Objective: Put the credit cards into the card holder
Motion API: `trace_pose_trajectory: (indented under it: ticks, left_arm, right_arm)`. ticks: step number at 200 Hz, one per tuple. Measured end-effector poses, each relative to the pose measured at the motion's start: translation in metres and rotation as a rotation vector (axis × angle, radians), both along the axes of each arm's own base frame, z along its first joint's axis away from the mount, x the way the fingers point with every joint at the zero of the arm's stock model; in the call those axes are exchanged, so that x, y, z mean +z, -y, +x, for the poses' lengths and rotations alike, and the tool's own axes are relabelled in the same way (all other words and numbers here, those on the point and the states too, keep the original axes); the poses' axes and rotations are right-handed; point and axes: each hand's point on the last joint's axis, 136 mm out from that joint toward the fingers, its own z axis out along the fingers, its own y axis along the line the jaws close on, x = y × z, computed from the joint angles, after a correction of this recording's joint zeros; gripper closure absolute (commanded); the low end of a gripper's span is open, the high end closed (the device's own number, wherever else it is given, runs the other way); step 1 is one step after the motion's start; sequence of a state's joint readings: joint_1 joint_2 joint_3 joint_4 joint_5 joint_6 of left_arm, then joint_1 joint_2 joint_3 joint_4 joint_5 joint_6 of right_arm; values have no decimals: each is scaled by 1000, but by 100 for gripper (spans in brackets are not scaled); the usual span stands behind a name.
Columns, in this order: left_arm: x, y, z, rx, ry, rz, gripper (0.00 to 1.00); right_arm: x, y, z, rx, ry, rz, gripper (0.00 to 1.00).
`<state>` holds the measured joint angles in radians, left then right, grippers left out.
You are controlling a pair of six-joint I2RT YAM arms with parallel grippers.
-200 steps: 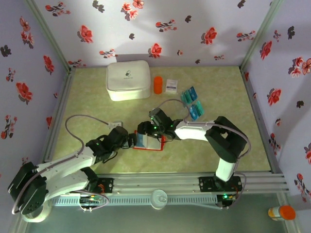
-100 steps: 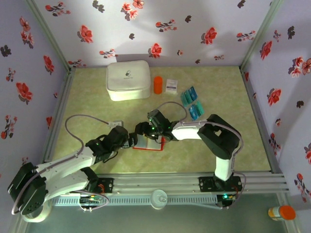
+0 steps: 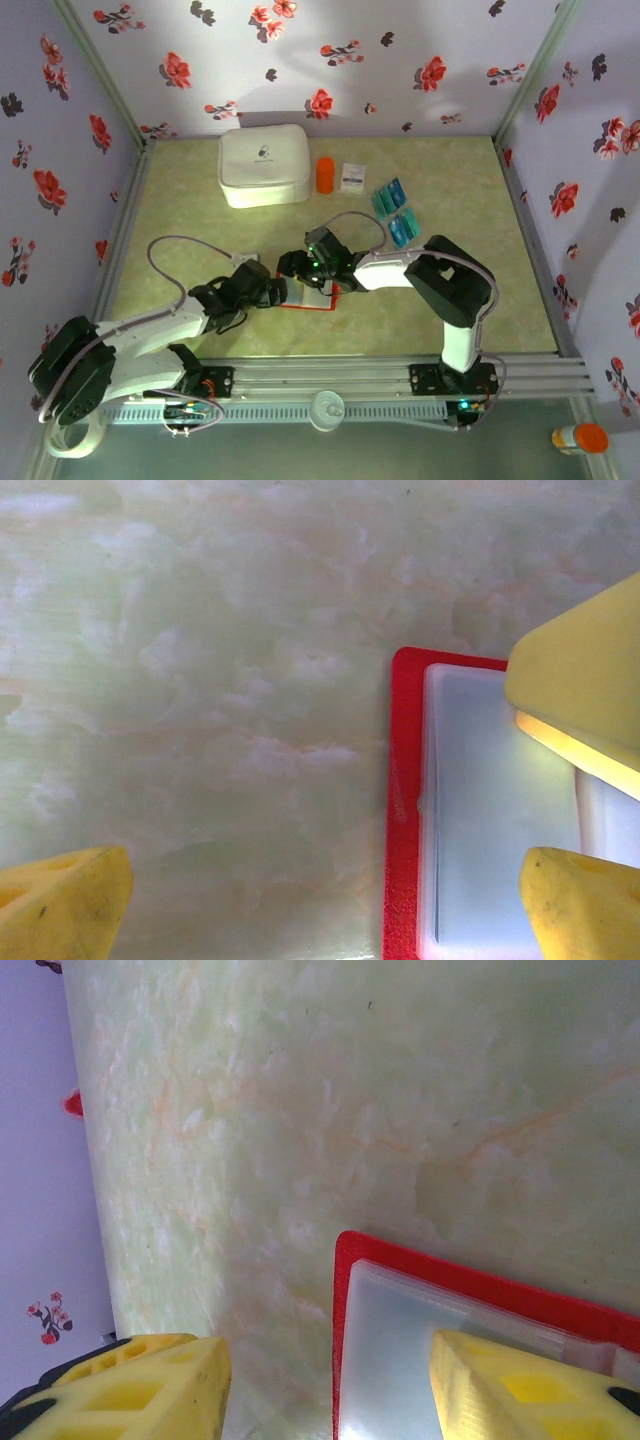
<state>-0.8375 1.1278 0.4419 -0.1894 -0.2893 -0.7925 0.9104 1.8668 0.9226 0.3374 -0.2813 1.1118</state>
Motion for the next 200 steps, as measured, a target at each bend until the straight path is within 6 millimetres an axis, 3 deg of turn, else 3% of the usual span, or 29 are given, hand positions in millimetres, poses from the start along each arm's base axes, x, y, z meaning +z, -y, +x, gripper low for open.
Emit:
trace_pose_trajectory:
  ticks: [147,200]
  left_arm:
    - [-25,-2,0,-9,-48,74,1]
    - [-25,-2,0,-5,-46,73,0]
  right_arm:
    - [0,0,-1,0,-8,10,44]
    - [9,15,-6,35,26,-58,49]
